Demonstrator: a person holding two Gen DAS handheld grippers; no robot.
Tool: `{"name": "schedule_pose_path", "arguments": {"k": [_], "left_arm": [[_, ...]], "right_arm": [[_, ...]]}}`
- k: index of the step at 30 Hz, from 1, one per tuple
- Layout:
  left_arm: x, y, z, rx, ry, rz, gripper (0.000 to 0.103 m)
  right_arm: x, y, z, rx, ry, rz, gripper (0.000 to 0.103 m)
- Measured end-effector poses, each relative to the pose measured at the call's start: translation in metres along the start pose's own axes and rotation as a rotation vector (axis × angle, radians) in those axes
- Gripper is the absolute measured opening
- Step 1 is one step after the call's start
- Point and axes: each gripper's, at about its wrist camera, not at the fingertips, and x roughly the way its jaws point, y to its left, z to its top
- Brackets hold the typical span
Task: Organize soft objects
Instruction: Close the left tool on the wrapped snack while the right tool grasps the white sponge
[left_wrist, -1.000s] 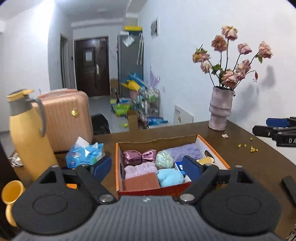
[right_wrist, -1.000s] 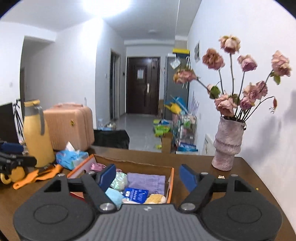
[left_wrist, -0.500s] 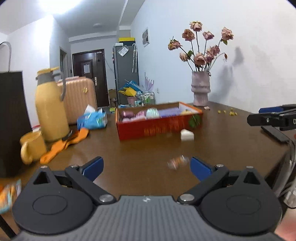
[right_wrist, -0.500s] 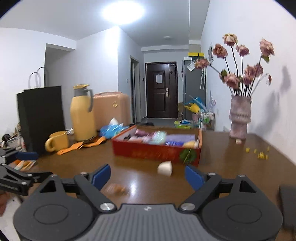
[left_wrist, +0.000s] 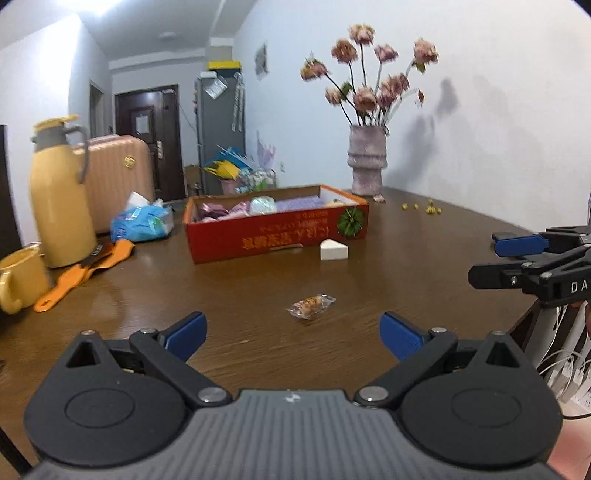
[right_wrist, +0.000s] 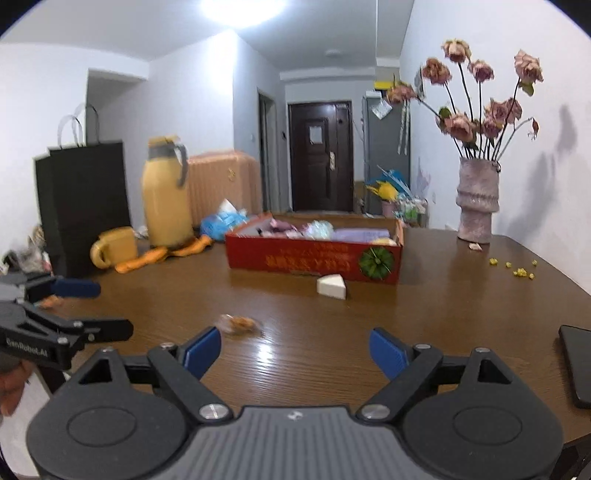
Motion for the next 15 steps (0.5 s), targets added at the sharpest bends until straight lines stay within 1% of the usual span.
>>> {"name": "schedule_pose_path", "arguments": {"k": [2,3,4,6,9,10,11,12,13,14,15], "left_arm": [[0.026,0.001,0.004,0.017,0.034,-0.025,0.097],[0.040,0.001,0.007,0.030,0.061,-0.028,0.090],[0.055,0.001,0.010,0.043,0.087,-0.033,0.086],[0.082,0.001,0.015,0.055,0.136,-0.045,0.084],[0.117,0.004,0.020,0.058,0.184,-0.051,0.075],[0.126,0.006,0.021,0.055,0.194,-0.068,0.067],[0.135,0.008,0.022,0.050,0.210,-0.086,0.062],[0.144,0.011,0.022,0.041,0.231,-0.105,0.053],[0.152,0.014,0.022,0.030,0.258,-0.123,0.040],[0.156,0.017,0.022,0.021,0.263,-0.134,0.037],[0.159,0.020,0.022,0.023,0.261,-0.141,0.022]], "right_arm": [[0.017,-0.008,0.002,0.006,0.023,-0.022,0.087],[0.027,-0.013,0.003,0.014,0.035,-0.031,0.086],[0.038,-0.018,0.005,0.021,0.044,-0.037,0.086],[0.058,-0.026,0.011,0.033,0.061,-0.045,0.086],[0.091,-0.035,0.022,0.037,0.077,-0.053,0.085],[0.101,-0.037,0.025,0.033,0.082,-0.049,0.085],[0.112,-0.040,0.029,0.030,0.086,-0.044,0.084],[0.126,-0.043,0.033,0.025,0.095,-0.038,0.082],[0.138,-0.045,0.037,0.018,0.104,-0.031,0.081],[0.151,-0.047,0.041,0.014,0.115,-0.026,0.077],[0.167,-0.050,0.046,0.012,0.128,-0.024,0.075]]}}
